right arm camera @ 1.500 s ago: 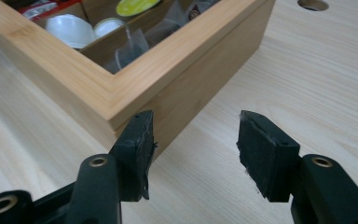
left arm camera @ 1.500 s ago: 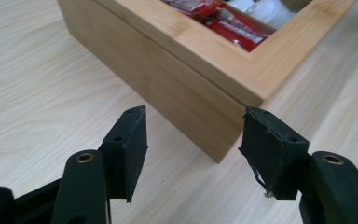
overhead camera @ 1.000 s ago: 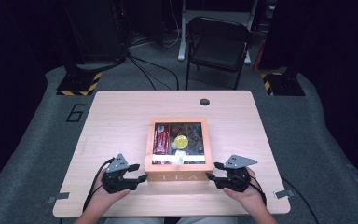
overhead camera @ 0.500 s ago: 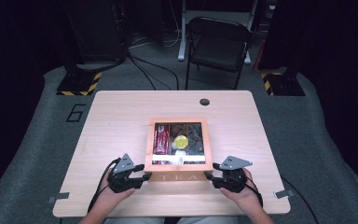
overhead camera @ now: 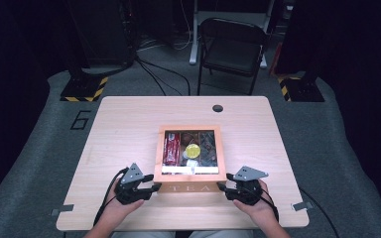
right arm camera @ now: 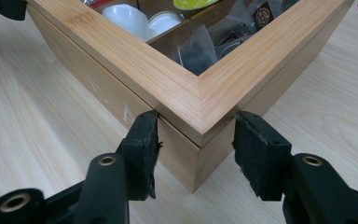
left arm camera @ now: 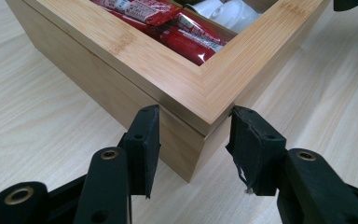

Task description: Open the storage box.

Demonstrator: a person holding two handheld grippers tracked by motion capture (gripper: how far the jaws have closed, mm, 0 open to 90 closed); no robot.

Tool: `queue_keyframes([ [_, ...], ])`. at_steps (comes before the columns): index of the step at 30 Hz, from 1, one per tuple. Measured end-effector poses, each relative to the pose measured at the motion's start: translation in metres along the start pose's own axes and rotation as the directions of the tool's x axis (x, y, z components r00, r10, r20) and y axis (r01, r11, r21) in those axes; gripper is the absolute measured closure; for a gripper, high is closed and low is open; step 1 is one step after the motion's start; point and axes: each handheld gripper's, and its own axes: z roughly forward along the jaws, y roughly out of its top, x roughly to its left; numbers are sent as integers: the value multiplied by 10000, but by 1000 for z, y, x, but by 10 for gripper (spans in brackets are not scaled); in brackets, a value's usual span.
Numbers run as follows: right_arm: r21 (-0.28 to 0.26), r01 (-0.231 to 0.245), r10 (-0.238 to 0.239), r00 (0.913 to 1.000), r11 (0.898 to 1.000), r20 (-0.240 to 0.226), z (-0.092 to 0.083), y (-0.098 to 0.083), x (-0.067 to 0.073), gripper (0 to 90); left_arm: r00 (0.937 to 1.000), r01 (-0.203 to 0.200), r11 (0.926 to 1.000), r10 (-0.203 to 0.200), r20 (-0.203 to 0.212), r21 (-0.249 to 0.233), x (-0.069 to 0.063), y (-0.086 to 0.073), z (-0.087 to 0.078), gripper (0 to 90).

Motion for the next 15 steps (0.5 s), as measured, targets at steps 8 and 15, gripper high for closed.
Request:
queue_keyframes([
  [8,-100,-105,105,9999,9999,-22,-1,2,0,517,10000,-33,10000,33,-40,-49,-2,3,-1,537],
  [15,-193,-161,159,9998,9997,-76,-2,4,-1,520,9999,120,9996,-121,-33,-254,-2,5,-1,537],
])
